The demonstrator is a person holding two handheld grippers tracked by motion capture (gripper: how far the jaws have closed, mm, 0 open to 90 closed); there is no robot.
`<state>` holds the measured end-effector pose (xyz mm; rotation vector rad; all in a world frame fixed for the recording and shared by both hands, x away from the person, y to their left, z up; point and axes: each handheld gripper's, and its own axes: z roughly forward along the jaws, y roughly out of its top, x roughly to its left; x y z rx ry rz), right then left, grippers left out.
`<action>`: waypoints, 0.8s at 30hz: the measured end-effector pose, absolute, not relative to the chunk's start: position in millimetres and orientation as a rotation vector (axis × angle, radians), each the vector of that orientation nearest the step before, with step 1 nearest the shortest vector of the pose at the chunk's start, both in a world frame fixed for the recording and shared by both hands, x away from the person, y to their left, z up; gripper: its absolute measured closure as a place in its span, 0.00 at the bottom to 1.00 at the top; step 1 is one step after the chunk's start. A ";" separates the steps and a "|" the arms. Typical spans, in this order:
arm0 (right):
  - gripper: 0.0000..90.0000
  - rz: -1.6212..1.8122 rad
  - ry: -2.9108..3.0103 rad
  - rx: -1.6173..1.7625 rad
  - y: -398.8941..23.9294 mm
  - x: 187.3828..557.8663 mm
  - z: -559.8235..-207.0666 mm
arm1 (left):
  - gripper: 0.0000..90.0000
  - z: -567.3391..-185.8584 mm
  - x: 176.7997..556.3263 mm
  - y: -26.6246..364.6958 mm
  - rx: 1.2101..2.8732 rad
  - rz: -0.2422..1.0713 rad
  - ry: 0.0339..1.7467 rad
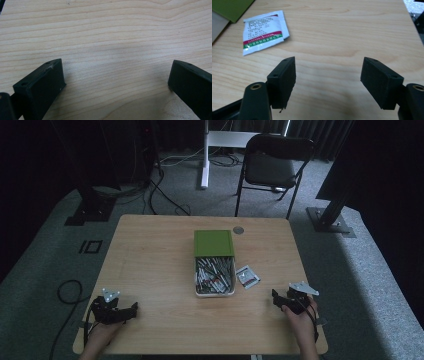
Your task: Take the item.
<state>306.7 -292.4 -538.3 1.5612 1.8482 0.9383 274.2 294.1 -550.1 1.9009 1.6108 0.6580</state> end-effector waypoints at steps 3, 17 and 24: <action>0.30 0.929 1.838 1.572 -296.0 301.1 -538.6 | 0.01 -550.1 274.2 294.2 1.902 0.658 1.611; 0.22 0.900 1.749 1.643 -301.8 282.9 -544.6 | 0.01 -550.1 274.2 294.1 1.901 0.658 1.611; 0.21 0.854 1.765 1.707 -300.0 283.3 -554.2 | 0.01 -550.1 274.2 294.1 1.901 0.658 1.611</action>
